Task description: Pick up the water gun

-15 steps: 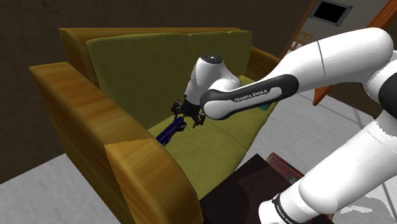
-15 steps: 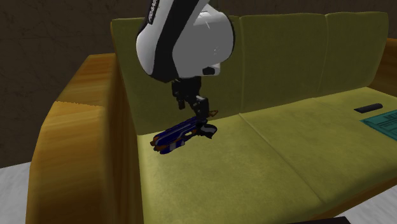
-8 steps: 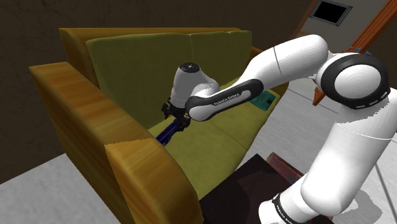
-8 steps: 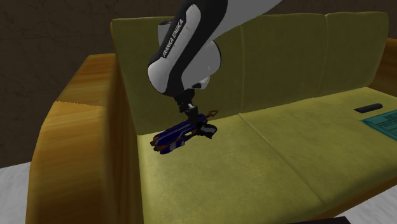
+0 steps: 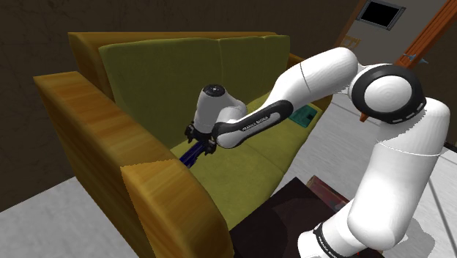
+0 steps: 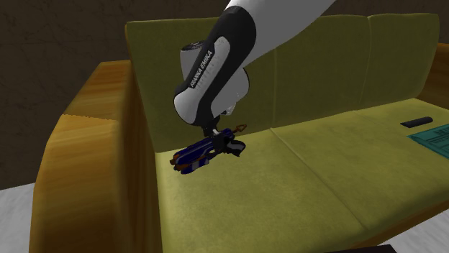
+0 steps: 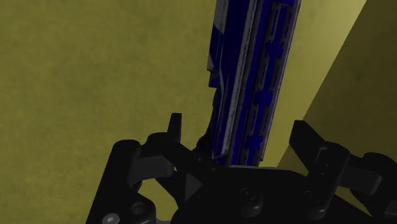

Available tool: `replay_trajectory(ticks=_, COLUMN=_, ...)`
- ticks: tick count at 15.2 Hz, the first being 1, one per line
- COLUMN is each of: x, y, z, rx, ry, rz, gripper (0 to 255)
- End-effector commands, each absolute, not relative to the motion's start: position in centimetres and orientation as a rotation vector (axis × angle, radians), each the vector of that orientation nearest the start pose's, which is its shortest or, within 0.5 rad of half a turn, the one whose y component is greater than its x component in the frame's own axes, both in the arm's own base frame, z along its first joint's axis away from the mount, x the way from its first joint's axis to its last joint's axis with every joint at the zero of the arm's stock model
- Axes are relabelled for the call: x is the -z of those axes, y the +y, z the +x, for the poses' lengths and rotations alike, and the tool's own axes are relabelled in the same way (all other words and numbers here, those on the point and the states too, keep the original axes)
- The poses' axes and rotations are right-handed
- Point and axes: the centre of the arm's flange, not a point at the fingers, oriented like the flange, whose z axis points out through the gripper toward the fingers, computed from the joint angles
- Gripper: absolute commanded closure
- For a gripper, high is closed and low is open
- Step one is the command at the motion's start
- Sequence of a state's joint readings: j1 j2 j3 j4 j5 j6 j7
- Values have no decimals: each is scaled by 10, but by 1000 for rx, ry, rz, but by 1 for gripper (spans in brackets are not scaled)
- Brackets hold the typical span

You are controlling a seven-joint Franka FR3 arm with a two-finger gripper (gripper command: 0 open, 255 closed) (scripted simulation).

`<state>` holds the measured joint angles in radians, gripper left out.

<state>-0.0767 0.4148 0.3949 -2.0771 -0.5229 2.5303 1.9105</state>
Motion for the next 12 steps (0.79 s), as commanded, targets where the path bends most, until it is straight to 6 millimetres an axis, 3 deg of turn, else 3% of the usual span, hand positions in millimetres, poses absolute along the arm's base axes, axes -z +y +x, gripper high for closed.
replay_trajectory(ticks=1, x=-244, y=186, z=566, rx=292, ry=1773, rz=-2560, gripper=0)
replay_trajectory(ticks=2, x=-243, y=187, z=567, rx=292, ry=1773, rz=-2560, gripper=255)
replay_trajectory(ticks=12, x=-249, y=186, z=566, rx=292, ry=1773, rz=-2560, gripper=255)
